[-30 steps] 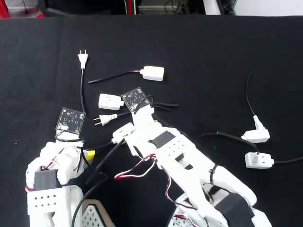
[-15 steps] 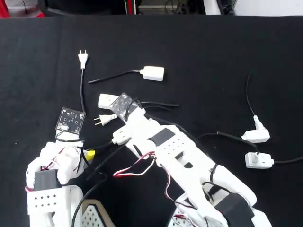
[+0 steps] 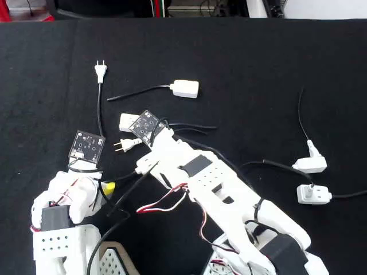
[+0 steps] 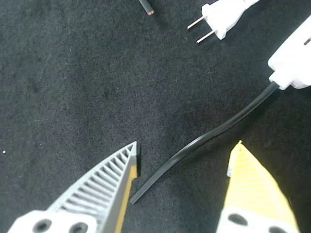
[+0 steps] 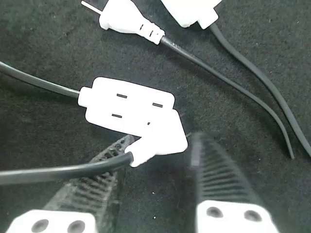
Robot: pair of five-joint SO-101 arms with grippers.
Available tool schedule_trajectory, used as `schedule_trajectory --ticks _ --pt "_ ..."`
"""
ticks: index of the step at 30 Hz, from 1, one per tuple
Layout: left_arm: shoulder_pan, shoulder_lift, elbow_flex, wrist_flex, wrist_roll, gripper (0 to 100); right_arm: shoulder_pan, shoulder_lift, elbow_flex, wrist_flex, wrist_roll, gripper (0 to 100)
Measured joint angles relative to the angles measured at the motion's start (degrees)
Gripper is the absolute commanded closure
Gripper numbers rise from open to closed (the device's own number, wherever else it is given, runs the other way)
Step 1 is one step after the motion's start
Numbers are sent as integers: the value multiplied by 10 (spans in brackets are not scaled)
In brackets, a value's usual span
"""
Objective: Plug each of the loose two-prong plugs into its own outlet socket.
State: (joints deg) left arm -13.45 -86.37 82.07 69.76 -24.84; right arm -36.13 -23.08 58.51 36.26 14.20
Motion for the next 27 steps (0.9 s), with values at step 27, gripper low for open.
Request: schedule_trajectory --ticks 27 --pt "0 0 0 0 -4 705 18 1 0 0 18 856"
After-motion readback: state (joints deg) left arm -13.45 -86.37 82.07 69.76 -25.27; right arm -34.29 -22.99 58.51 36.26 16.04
